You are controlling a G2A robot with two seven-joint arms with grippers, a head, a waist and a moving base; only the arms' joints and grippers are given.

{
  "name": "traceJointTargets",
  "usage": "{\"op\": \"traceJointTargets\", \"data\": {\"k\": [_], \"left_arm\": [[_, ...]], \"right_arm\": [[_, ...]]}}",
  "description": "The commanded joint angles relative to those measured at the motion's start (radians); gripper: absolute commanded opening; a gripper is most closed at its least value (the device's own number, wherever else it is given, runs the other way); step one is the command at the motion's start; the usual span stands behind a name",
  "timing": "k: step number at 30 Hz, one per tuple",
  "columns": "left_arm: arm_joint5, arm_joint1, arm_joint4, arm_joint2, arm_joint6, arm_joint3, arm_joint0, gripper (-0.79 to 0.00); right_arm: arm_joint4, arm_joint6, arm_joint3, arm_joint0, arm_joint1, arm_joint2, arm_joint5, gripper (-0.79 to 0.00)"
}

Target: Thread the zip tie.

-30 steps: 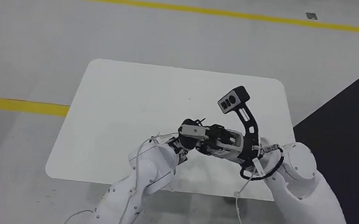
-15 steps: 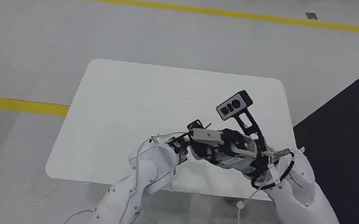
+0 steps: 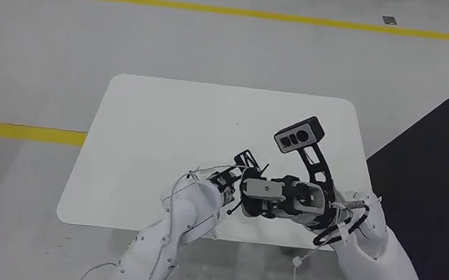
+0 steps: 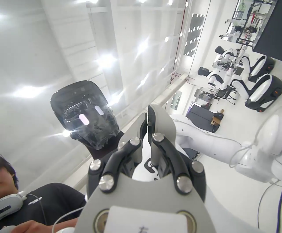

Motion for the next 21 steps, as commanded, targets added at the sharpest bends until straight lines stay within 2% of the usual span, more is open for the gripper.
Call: {"op": "traceJointTargets", "data": {"k": [1, 5, 7, 11, 21], "left_arm": [[0.0, 0.0, 0.0, 0.0, 0.0, 0.0, 0.0, -0.785], [0.0, 0.0, 0.0, 0.0, 0.0, 0.0, 0.0, -0.785], [0.0, 0.0, 0.0, 0.0, 0.0, 0.0, 0.0, -0.785], [0.0, 0.0, 0.0, 0.0, 0.0, 0.0, 0.0, -0.785], [0.0, 0.0, 0.0, 0.0, 0.0, 0.0, 0.0, -0.785]], "right_arm": [[-0.002, 0.0, 0.0, 0.001, -0.002, 0.001, 0.002, -0.785], [-0.009, -0.003, 0.002, 0.0, -0.006, 0.006, 0.005, -0.785], [-0.005, -0.05, 0.011, -0.008, -0.008, 0.015, 0.012, -0.785], [0.161, -0.144, 0.008, -0.019, -0.016, 0.024, 0.107, -0.785], [0.219, -0.117, 0.012, -0.016, -0.025, 0.046, 0.164, -0.785]]}}
